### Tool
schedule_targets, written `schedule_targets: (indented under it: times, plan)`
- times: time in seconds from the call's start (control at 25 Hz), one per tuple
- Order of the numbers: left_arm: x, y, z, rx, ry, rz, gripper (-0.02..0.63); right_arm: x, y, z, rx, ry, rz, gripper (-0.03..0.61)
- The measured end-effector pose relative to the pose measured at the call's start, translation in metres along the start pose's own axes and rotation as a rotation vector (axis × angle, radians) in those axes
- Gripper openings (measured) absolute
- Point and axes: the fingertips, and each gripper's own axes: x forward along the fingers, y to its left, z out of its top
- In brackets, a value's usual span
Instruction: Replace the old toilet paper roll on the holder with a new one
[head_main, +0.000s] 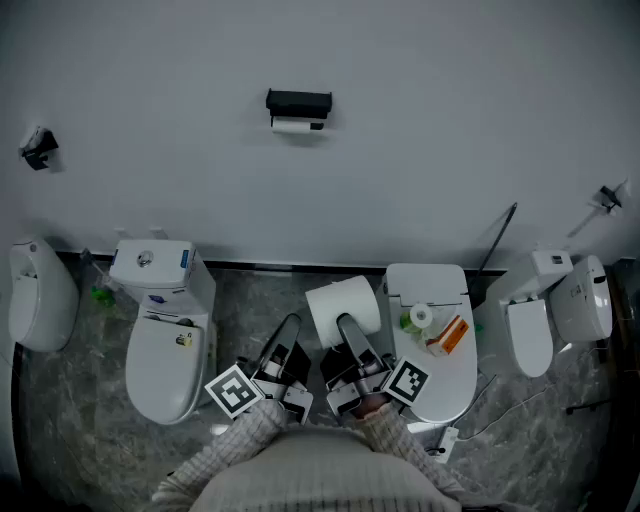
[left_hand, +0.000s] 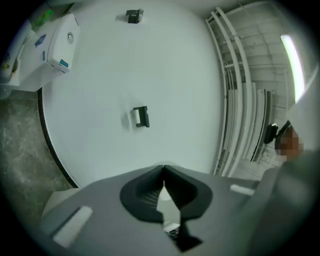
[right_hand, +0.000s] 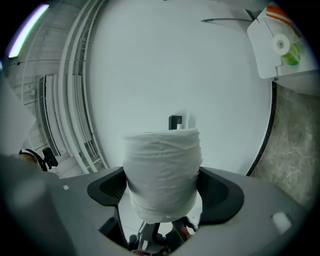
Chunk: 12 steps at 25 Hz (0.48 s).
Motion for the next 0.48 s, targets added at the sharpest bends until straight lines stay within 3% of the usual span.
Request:
schedule_targets:
  times: [0.48]
  plan:
    - [0.058, 0.038, 0.039, 0.007, 0.012, -0.009, 0.009, 0.063, -0.035, 0.038, -0.001, 0.002, -0.011, 0.433]
